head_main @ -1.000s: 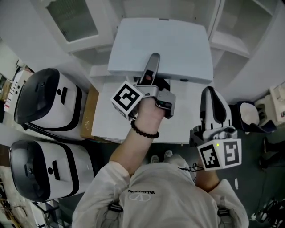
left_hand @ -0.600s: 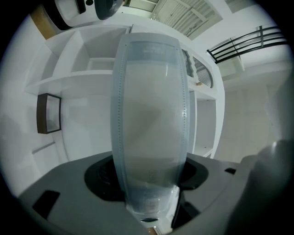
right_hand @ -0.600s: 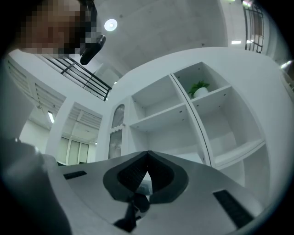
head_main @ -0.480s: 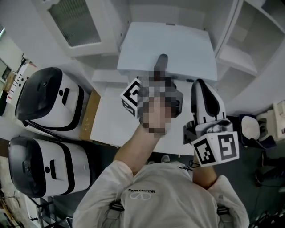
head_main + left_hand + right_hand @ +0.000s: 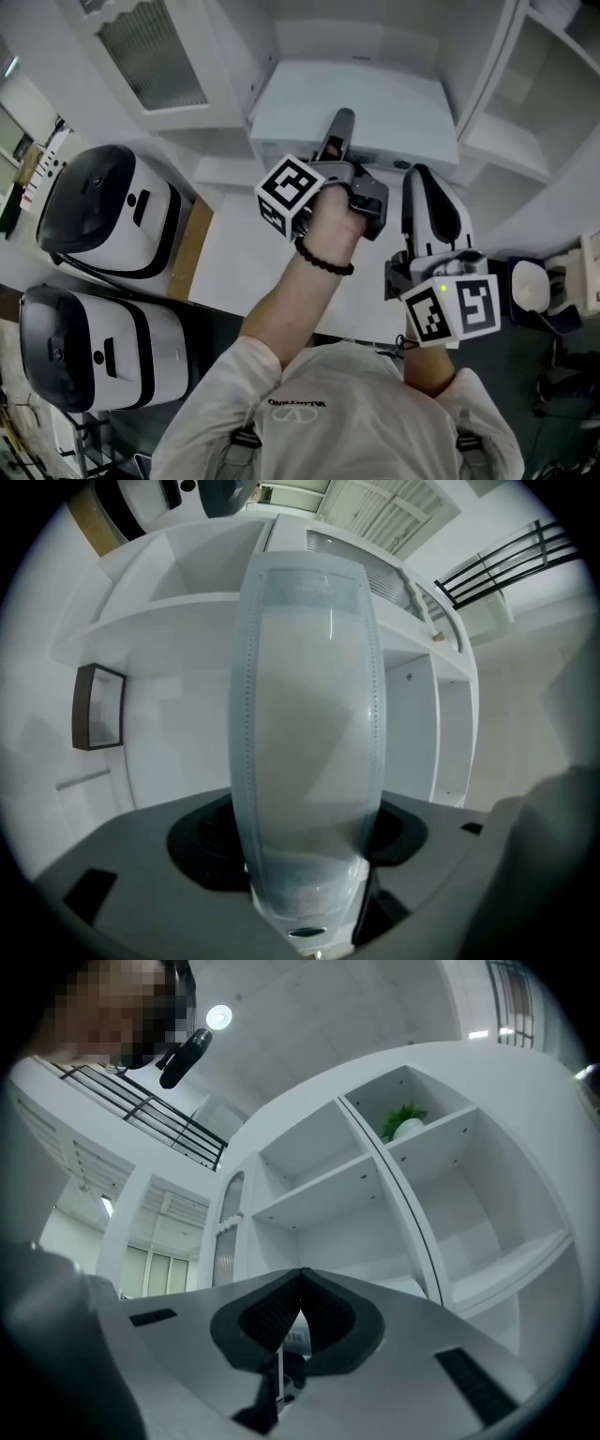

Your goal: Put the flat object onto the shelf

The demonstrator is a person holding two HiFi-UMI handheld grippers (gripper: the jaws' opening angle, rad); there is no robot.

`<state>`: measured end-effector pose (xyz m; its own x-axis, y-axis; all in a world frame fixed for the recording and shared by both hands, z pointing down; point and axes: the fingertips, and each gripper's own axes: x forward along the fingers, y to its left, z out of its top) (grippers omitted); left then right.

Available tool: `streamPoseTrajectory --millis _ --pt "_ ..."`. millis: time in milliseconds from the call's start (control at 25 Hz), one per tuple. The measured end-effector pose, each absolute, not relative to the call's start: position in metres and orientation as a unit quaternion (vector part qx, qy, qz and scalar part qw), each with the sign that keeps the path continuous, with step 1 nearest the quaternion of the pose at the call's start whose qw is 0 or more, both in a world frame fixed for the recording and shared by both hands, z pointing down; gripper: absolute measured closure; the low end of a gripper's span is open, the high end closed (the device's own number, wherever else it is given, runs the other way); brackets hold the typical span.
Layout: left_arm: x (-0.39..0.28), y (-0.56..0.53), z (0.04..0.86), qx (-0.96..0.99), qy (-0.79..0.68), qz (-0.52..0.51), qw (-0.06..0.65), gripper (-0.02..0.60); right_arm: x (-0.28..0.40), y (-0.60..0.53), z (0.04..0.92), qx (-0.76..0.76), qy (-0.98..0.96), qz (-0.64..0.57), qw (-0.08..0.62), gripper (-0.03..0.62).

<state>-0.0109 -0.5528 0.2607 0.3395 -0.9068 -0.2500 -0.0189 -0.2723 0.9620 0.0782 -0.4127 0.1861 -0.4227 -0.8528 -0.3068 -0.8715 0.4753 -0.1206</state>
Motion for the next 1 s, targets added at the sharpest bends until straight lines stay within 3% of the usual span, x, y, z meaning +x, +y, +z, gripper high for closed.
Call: streamPoseTrajectory --millis 320,520,720,880,1000 --pt "-0.009 -0.581 0.258 0.639 -0.365 -0.465 0.492 0.253 0.081 -0.443 0.193 -0.499 0.85 0.016 0.17 0.585" --pt "-0.011 -0.573 0.253 0.665 -0.347 -0.468 0.467 0.2 0.082 -0.46 0.207 -0.502 0.849 0.003 0.164 0.585" --pt "-0.025 -0.542 0.257 0.692 -0.346 -0.455 0.441 0.196 0.078 -0.47 0.221 -0.503 0.851 -0.006 0.152 0.585" --pt "-0.03 -0.52 0.26 0.692 -0.334 -0.464 0.441 0.305 0.08 -0.485 0.231 -0.512 0.848 -0.014 0.135 0.585" --pt "-0.026 -0.531 0.268 0.701 -0.347 -0.44 0.44 0.344 0.081 -0.499 0.234 -0.518 0.845 -0.016 0.128 0.585"
